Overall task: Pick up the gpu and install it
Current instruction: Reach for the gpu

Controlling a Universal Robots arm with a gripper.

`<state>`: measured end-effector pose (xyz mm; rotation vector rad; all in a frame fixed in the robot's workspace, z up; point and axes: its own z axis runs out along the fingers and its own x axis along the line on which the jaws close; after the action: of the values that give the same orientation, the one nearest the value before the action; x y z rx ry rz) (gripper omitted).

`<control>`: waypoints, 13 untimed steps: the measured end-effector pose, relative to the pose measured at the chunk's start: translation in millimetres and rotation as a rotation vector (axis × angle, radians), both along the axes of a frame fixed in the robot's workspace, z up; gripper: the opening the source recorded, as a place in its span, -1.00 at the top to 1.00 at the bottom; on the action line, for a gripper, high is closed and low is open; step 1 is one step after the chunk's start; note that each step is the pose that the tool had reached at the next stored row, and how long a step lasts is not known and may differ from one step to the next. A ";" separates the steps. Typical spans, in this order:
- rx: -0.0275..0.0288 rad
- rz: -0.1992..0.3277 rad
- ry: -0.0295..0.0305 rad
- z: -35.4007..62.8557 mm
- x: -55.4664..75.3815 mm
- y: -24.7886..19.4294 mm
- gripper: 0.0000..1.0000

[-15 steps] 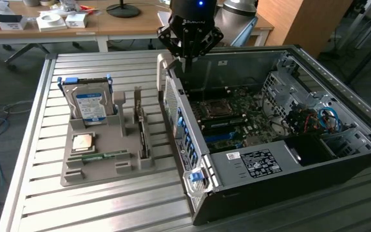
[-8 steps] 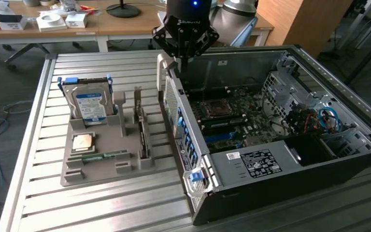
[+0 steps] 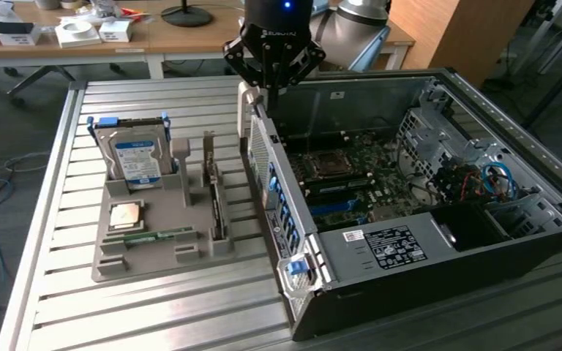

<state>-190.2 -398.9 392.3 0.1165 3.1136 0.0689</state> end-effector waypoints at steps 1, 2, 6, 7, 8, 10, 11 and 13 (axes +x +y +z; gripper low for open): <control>0.0000 0.000 0.0000 0.0 -1.3 0.0 0.79; 0.0000 0.000 0.0000 0.0 -2.5 0.0 0.79; 0.0000 0.000 0.0000 -0.1 -7.0 0.0 0.79; 0.0000 0.000 0.0000 -0.1 -8.0 0.0 0.79; 0.0000 0.000 -0.0001 -0.2 -8.9 0.0 0.79; 0.0000 0.000 0.0000 -0.2 -9.3 0.0 0.79; 0.0001 0.000 0.0000 -0.2 -9.3 0.0 0.79; -0.0001 0.000 0.0001 -0.1 -9.3 0.0 0.79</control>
<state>-199.5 -398.9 392.2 0.1165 3.1137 0.0688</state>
